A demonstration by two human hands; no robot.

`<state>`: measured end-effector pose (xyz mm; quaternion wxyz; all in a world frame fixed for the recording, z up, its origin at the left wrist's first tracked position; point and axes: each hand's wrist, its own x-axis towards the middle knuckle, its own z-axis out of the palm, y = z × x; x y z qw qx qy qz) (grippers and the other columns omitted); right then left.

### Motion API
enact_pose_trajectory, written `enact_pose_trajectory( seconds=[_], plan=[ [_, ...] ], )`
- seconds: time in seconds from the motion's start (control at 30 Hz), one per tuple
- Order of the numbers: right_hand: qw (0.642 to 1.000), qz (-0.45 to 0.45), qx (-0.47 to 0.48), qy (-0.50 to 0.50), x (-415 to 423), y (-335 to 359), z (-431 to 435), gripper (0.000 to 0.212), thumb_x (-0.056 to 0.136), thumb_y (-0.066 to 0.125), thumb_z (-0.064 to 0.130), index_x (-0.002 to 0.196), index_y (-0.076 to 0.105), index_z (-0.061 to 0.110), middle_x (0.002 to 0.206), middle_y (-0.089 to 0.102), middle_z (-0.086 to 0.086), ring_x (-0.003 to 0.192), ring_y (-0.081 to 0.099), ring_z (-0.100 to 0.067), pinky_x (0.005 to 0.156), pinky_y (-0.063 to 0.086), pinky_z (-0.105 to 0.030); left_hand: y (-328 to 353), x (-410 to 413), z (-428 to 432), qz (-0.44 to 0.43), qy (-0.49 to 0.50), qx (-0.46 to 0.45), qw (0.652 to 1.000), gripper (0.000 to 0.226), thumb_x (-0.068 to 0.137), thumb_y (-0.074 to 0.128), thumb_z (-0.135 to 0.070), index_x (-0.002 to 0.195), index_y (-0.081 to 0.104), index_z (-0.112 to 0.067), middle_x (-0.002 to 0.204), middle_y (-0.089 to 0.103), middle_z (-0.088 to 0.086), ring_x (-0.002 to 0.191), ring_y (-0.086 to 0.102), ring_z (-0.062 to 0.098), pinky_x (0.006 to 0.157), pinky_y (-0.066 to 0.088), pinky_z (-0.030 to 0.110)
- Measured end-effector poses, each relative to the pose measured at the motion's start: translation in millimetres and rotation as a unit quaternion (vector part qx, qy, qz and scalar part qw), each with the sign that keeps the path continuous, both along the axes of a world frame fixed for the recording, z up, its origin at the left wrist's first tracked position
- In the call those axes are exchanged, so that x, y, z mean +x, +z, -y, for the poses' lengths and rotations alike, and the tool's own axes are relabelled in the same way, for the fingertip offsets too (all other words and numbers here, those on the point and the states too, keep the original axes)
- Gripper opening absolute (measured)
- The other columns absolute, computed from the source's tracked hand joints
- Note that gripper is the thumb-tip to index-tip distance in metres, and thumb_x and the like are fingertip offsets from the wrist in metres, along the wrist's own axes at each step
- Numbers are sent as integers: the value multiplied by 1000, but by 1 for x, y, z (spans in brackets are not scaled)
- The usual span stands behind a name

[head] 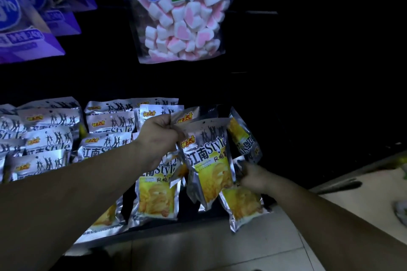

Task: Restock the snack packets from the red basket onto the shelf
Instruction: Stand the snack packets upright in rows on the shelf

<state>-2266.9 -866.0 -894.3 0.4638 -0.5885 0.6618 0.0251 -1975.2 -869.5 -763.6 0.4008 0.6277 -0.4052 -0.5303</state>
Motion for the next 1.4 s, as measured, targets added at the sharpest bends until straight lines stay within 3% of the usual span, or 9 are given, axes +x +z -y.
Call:
enact_pose_trajectory(
  seconds=[0.2, 0.3, 0.4, 0.53, 0.77, 0.87, 0.97, 1.13, 1.4],
  plan=[
    [917, 65, -335, -207, 43, 94, 10, 18, 91, 61, 17, 91, 43, 20, 81, 46, 2, 66, 45, -17, 59, 37, -34, -11, -9, 29, -16, -29, -24, 999, 32, 90, 75, 1, 114, 69, -18, 107, 77, 14, 100, 72, 35, 88, 58, 59],
    [921, -29, -366, -132, 61, 89, 10, 25, 91, 64, 30, 85, 40, 26, 96, 37, 1, 70, 43, -16, 61, 38, -35, -27, -23, 45, -43, -22, -15, 999, 33, 91, 74, 0, 119, 69, -16, 86, 77, 3, 67, 68, 13, 82, 61, 43],
    [931, -106, -338, -90, 66, 71, 13, 21, 91, 62, 46, 105, 48, 39, 114, 41, 5, 81, 56, -21, 68, 51, -35, -42, -39, 67, -86, 19, 14, 996, 24, 90, 75, -2, 110, 71, -14, 59, 64, -8, 60, 59, 13, 67, 51, 30],
    [971, 114, -141, -155, 58, 52, 27, 64, 94, 65, 32, 146, 37, 58, 125, 52, 6, 61, 61, -2, 57, 53, -30, -70, -47, 95, -81, 33, 44, 995, 21, 86, 79, 1, 93, 73, -18, 62, 67, -3, 65, 60, 19, 74, 53, 35],
    [976, 171, -45, -130, 69, 34, 42, 80, 95, 62, 11, 150, 32, 60, 171, 16, 2, 70, 63, -9, 52, 51, -21, -87, -40, 130, 135, 43, -38, 989, 40, 81, 86, -14, 110, 60, -20, 92, 68, 1, 86, 69, 24, 80, 61, 39],
    [975, 181, 4, -129, 81, 35, 44, 78, 97, 57, 9, 152, 30, 57, 171, 13, 2, 87, 59, -11, 63, 53, -28, -77, -31, 124, 224, 91, -97, 965, 58, 77, 86, -15, 125, 56, -21, 113, 63, 4, 93, 65, 25, 80, 59, 39],
    [971, 194, 27, -138, 89, 33, 46, 82, 95, 51, 1, 155, 29, 53, 171, -4, 10, 130, 49, -23, 71, 52, -32, -75, -26, 97, 254, 51, -123, 958, 16, 88, 71, -11, 99, 63, -21, 97, 66, 3, 77, 66, 25, 62, 53, 30],
    [951, 199, -49, -232, 85, 22, 46, 78, 86, 51, -7, 144, 52, 46, 151, 29, 13, 130, 47, -29, 85, 56, -43, -114, -52, 46, 132, -222, 44, 965, 35, 87, 68, 7, 118, 71, -10, 112, 73, 17, 76, 69, 19, 75, 60, 27],
    [955, 134, -66, -255, 61, 5, 57, 56, 92, 50, 5, 116, 63, 54, 121, 54, 6, 97, 56, -16, 74, 55, -38, -156, -86, 23, 129, -113, 54, 984, 56, 83, 69, -21, 137, 59, -34, 108, 76, -5, 93, 72, 11, 80, 60, 23]
  ],
)
